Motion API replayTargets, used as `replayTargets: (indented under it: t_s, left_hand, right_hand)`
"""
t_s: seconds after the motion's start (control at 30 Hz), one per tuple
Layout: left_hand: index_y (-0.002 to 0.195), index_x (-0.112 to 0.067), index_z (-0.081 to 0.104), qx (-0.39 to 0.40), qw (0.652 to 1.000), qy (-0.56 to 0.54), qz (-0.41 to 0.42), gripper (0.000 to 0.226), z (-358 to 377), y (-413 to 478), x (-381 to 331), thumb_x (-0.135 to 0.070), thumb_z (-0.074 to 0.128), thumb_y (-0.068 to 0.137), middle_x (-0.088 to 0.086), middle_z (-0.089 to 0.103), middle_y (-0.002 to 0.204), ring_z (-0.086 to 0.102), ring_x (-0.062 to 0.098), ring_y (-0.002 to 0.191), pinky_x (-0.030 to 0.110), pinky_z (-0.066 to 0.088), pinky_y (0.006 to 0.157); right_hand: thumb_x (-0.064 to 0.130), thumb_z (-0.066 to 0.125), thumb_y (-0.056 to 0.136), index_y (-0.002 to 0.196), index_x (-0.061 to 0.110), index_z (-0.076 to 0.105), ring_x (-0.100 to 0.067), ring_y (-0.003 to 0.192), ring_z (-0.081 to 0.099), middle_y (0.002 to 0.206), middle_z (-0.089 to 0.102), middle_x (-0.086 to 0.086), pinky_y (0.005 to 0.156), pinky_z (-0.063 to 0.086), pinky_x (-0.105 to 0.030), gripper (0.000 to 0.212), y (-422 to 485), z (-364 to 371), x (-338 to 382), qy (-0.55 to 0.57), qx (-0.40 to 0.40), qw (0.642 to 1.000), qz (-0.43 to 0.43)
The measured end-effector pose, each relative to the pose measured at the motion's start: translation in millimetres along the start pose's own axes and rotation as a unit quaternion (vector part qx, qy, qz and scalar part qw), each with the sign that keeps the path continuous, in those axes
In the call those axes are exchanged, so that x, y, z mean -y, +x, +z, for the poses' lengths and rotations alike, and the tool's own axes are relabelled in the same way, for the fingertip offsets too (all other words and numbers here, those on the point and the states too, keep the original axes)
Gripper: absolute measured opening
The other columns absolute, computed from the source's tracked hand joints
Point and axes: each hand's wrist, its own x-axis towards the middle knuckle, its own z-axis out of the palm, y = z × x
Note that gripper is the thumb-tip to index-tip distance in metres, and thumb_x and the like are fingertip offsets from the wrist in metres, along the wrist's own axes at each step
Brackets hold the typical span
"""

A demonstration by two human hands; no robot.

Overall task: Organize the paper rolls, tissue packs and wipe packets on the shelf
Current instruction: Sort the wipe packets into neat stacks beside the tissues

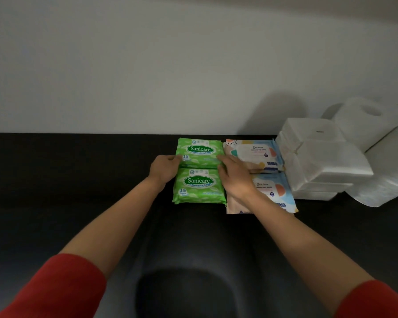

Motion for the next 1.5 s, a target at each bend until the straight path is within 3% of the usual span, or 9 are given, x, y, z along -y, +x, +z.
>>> replayTargets:
  t_s: [0.33, 0.43, 0.53, 0.67, 0.9, 1.1, 1.27, 1.4, 1.5]
  left_hand:
    - [0.124, -0.011, 0.062, -0.002, 1.0, 0.026, 0.005, 0.037, -0.6, -0.2, 2.1, -0.031, 0.054, 0.095, 0.007, 0.065, 0.121, 0.061, 0.02, 0.108, 0.031, 0.046, 0.096]
    - [0.135, -0.01, 0.051, -0.064, 0.992, 0.094, 0.059, 0.048, 0.1, -8.9, 2.2, -0.033, 0.057, 0.093, 0.007, 0.057, 0.131, 0.053, 0.022, 0.121, 0.033, 0.04, 0.102]
    - [0.129, -0.016, 0.053, -0.122, 0.973, 0.131, 0.142, 0.048, 3.5, -24.4, -0.6, -0.036, 0.063, 0.087, 0.003, 0.056, 0.119, 0.051, 0.022, 0.115, 0.034, 0.043, 0.096]
    - [0.126, -0.02, 0.054, -0.092, 0.966, 0.133, 0.204, 0.049, 20.9, -55.1, -9.8, -0.034, 0.069, 0.082, -0.002, 0.052, 0.112, 0.05, 0.016, 0.108, 0.026, 0.042, 0.086]
    - [0.119, -0.016, 0.059, -0.051, 0.951, 0.16, 0.258, 0.045, 67.2, -104.8, -14.6, -0.028, 0.074, 0.078, 0.0, 0.055, 0.11, 0.053, 0.01, 0.091, 0.021, 0.044, 0.076]
    - [0.122, -0.014, 0.061, -0.008, 0.943, 0.211, 0.258, 0.046, 93.5, -127.0, -11.4, -0.027, 0.073, 0.079, 0.004, 0.058, 0.113, 0.059, 0.018, 0.094, 0.029, 0.05, 0.085]
    - [0.13, -0.015, 0.056, 0.059, 0.899, 0.341, 0.268, 0.052, 105.1, -139.8, -9.2, -0.016, 0.071, 0.08, 0.007, 0.053, 0.133, 0.053, 0.023, 0.117, 0.028, 0.042, 0.098]
    - [0.135, -0.019, 0.049, 0.077, 0.841, 0.459, 0.276, 0.052, 111.6, -147.2, -5.1, -0.006, 0.058, 0.086, 0.004, 0.05, 0.134, 0.051, 0.024, 0.12, 0.035, 0.048, 0.093]
    - [0.137, -0.02, 0.045, 0.058, 0.818, 0.493, 0.291, 0.052, 114.7, -147.7, -7.6, -0.002, 0.051, 0.089, 0.006, 0.05, 0.137, 0.052, 0.025, 0.121, 0.036, 0.047, 0.091]
  right_hand:
    - [0.019, 0.04, 0.101, 0.141, 0.011, 0.042, -0.02, 0.138, 0.029, 0.146, 0.04, -0.006, 0.111, 0.018, -0.025, 0.041, -1.6, 1.7, -1.9, 0.0, -0.002, 1.0, -0.001]
    - [0.019, 0.044, 0.099, 0.138, 0.01, 0.045, -0.021, 0.134, 0.033, 0.142, 0.043, -0.007, 0.107, 0.022, -0.024, 0.04, -6.5, -3.7, -5.6, 0.012, -0.014, 1.0, -0.005]
    - [0.016, 0.05, 0.095, 0.127, 0.009, 0.054, -0.025, 0.12, 0.045, 0.128, 0.052, -0.01, 0.097, 0.033, -0.028, 0.033, -13.0, -12.3, -17.7, 0.015, -0.049, 0.999, 0.001]
    - [0.014, 0.054, 0.092, 0.118, 0.007, 0.06, -0.025, 0.113, 0.05, 0.12, 0.057, -0.01, 0.088, 0.037, -0.025, 0.027, -30.5, -30.3, -35.0, -0.014, -0.078, 0.997, 0.007]
    - [0.017, 0.057, 0.089, 0.113, 0.012, 0.062, -0.019, 0.114, 0.05, 0.119, 0.056, -0.006, 0.098, 0.041, -0.031, 0.024, -81.9, -47.3, -64.8, -0.028, -0.112, 0.991, 0.066]
    - [0.015, 0.059, 0.091, 0.117, 0.017, 0.059, -0.016, 0.121, 0.047, 0.127, 0.049, -0.001, 0.101, 0.04, -0.03, 0.025, -111.8, -53.8, -85.6, 0.031, -0.143, 0.977, 0.156]
    - [0.014, 0.06, 0.091, 0.123, 0.014, 0.055, -0.018, 0.117, 0.052, 0.131, 0.049, -0.004, 0.094, 0.043, -0.027, 0.033, -115.3, -54.9, -93.5, 0.114, -0.177, 0.95, 0.232]
    - [0.021, 0.057, 0.094, 0.128, 0.013, 0.05, -0.018, 0.103, 0.059, 0.122, 0.059, -0.008, 0.079, 0.046, -0.027, 0.035, -113.6, -58.1, -98.4, 0.222, -0.143, 0.913, 0.312]
    - [0.024, 0.053, 0.096, 0.122, 0.01, 0.058, -0.018, 0.099, 0.058, 0.117, 0.062, -0.009, 0.079, 0.043, -0.028, 0.03, -109.9, -60.1, -102.5, 0.184, -0.115, 0.923, 0.319]
